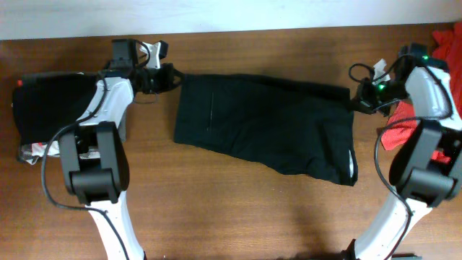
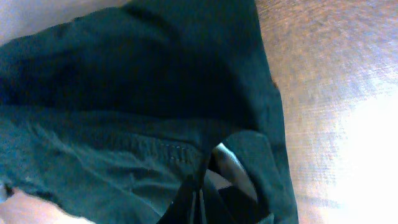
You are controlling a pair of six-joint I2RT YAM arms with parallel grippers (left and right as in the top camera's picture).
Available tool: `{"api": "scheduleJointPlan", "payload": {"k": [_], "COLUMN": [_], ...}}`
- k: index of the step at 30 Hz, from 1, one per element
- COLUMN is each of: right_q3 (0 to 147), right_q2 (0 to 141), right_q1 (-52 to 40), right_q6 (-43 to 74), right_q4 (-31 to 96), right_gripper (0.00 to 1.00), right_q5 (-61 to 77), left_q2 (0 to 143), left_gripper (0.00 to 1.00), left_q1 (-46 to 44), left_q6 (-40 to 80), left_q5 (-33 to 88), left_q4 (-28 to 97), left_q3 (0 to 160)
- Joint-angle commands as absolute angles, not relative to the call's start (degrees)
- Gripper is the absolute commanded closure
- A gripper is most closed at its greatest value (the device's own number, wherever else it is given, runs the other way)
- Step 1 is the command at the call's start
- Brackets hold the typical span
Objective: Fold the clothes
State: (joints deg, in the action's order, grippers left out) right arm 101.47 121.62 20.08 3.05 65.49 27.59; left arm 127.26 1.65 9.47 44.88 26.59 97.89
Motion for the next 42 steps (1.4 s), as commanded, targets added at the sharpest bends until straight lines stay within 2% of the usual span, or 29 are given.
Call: {"api": "scheduleJointPlan", "payload": {"k": [1,9,18,26,33,42], "right_q3": [103.11,103.09,103.09,102.37,92.29,69.49], "right_q2": [115.68,108.05,101.36,98.65,92.97,86.8], "right_q1": [20.75,20.75,20.64,20.64,20.6,20.6], "right_q6": [1.65,-1.37,-5.41,-8.8,-10.17,-10.09], "right_q4": [67.75,77.67,88.49,97.36,97.06,91.09], "right_gripper": [0.96,0.96,0.96,0.96,0.96,0.96], "right_q5": [28.56,30.04,30.24,30.22,30.2,30.2], "left_q2": [120.81,112.12,101.8,98.63,98.65,98.65], "left_gripper": [0.99,0.99,0.99,1.0,0.99,0.99], "left_q1": [2.04,1.96,0.08,-3.66,-6.28,-6.87], "left_q6": [7.38,3.14,2.68,2.74,2.76,2.72], "left_q5": [46.74,46.54,36.18,27.03,16.08,14.9], "left_q4": [29.12,41.63,58.54,72.6,82.41,84.97], "left_q3": [99.29,99.29,99.29,99.29,99.11,90.83]}}
